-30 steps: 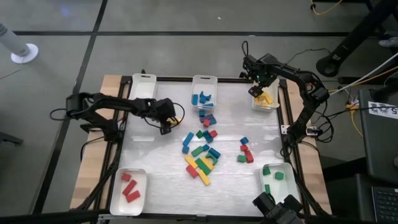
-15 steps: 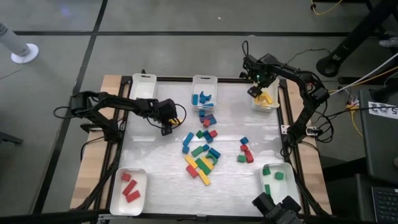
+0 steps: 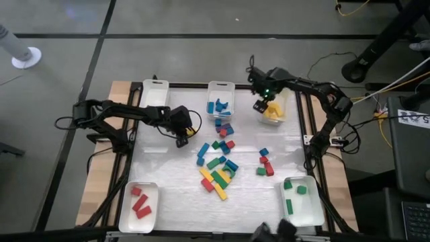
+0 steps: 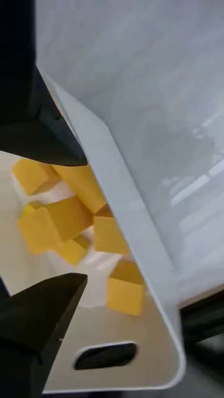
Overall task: Sort blocks
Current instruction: Put the yellow block into the top right white bin
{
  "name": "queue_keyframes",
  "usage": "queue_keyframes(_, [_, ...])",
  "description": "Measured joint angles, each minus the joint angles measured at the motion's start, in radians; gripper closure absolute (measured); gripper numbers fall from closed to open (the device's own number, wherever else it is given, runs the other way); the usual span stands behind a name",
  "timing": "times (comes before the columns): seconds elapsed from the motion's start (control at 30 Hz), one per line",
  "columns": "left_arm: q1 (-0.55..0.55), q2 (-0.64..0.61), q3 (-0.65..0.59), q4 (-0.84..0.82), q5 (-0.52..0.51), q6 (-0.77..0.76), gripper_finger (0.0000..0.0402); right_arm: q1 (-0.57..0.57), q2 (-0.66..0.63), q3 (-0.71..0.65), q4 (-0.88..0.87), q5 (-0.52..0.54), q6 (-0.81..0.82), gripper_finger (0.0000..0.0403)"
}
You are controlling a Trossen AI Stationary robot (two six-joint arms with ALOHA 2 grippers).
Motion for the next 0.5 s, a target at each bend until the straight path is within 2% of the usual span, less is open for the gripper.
queue_keyframes(0.13, [-0.005,-0.023,0.016,0.006,0.074,-0.015,0.0312,0.114,0.0,0.0,0.076,0.004,-0.002,0.0109])
queue_keyframes(0.27, [-0.02,-0.033,0.027,0.016,0.093,-0.028,0.0311,0.211,0.0,0.0,0.128,0.104,-0.034,0.0109])
queue_keyframes(0.37, [-0.028,-0.033,0.028,0.012,0.09,-0.05,0.0312,0.252,0.0,0.0,0.124,0.191,-0.053,0.0109])
queue_keyframes(0.5, [-0.042,-0.033,0.028,0.012,0.088,-0.063,0.0309,0.267,0.0,0.001,0.074,0.222,-0.051,0.0109])
